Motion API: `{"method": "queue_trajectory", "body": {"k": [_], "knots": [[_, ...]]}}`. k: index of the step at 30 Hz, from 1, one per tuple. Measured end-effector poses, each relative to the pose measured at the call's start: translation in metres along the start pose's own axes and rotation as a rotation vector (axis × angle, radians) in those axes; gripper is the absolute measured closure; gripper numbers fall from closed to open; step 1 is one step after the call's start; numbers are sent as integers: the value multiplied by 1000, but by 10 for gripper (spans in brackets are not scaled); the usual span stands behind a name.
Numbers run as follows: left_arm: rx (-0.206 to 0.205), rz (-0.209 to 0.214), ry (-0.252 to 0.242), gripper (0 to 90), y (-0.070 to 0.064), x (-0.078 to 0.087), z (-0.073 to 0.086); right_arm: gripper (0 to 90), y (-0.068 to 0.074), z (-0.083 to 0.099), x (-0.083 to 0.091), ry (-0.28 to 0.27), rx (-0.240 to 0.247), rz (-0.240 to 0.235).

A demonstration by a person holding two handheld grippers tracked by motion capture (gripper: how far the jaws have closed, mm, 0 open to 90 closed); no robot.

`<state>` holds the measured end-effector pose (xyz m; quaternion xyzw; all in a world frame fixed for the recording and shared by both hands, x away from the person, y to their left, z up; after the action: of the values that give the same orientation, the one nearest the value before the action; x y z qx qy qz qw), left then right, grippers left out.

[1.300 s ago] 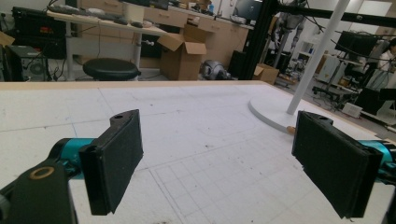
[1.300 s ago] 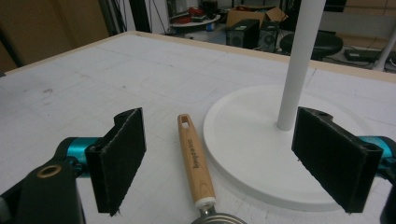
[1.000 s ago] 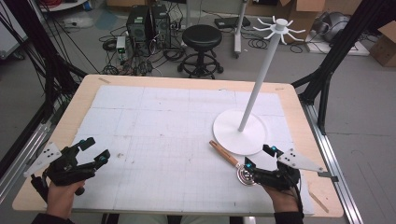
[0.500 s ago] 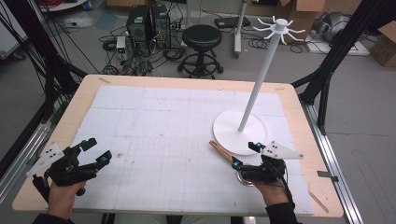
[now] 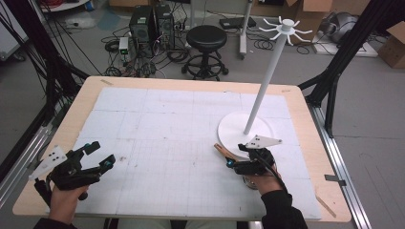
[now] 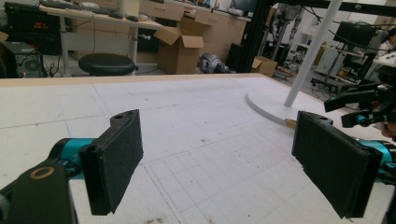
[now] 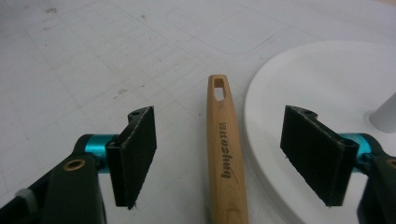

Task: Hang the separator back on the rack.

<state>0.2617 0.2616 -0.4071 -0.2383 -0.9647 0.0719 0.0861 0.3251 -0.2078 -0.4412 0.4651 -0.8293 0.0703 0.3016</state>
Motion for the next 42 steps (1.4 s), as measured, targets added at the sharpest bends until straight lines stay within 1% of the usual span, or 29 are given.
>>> {"method": "queue_trajectory", "body": {"k": [2, 4, 7, 9, 11, 12, 14, 15, 16, 18, 20, 21, 24, 27, 29, 30, 32, 33, 37, 38, 39, 40, 42], "knots": [[-6, 3, 4, 167, 0, 0, 0, 306, -2, -1, -6, 18, 12, -6], [-1, 3, 2, 168, 0, 0, 0, 315, -2, -2, -8, 26, 9, -9], [2, 2, 0, 168, 2, 0, 0, 347, -5, -4, -17, 66, 26, -14], [5, 0, 1, 168, 2, 0, 0, 354, -6, -5, -18, 75, 25, -13], [5, 3, -1, 168, 2, 0, 0, 376, -7, -4, -22, 95, 22, -16], [5, 3, -2, 168, 1, 0, 0, 398, -9, -3, -25, 117, 23, -20], [4, 4, 0, 168, 1, 0, 0, 408, -9, -2, -26, 126, 18, -22], [4, 4, -1, 168, 1, 0, 0, 429, -10, -1, -28, 141, 24, -21], [5, 4, -1, 168, 2, 0, 0, 429, -10, -1, -28, 141, 24, -21], [6, 4, 0, 168, 2, 0, 0, 467, -11, 0, -30, 151, 23, -25], [7, 4, -1, 168, 2, 0, 0, 478, -10, 0, -31, 156, 22, -32], [8, 4, 0, 168, 2, 0, 0, 497, -10, 0, -32, 161, 29, -37], [9, 3, 0, 167, 2, 0, 0, 510, -10, 0, -33, 167, 32, -38], [9, 3, 0, 168, 2, 0, 0, 549, -10, 0, -34, 183, 41, -39], [8, 4, 0, 168, 2, 0, 0, 557, -10, 0, -35, 189, 42, -39], [7, 4, 1, 168, 2, 0, 0, 563, -9, 0, -36, 199, 48, -29], [9, 6, 1, 168, 2, 0, 0, 573, -9, 0, -37, 206, 58, -30], [9, 6, 1, 168, 2, 0, 0, 587, -9, 2, -39, 231, 66, -16], [10, 5, 0, 168, 3, 0, 0, 599, -10, 2, -40, 229, 62, -16], [11, 5, 0, 168, 3, 0, 0, 615, -10, 2, -40, 231, 63, -10], [11, 7, 0, 168, 2, 0, 0, 650, -9, 2, -39, 232, 63, 0], [12, 6, 0, 168, 2, 0, 0, 653, -11, 2, -39, 228, 60, 7], [11, 6, 0, 167, 2, 0, 0, 655, -11, 2, -39, 228, 58, 5]]}}
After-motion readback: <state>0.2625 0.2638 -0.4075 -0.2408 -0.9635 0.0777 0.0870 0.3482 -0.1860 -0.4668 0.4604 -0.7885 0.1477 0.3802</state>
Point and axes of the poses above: each handheld gripper's, and its own axes: x roughly backward along the jaws, z roughly out of its underside, y roughly to its left, the point moved 4 cm from there along -x, roughly forward along the jaws, and after that the axes turned 11 degrees about -z, right-handed, at the moved point
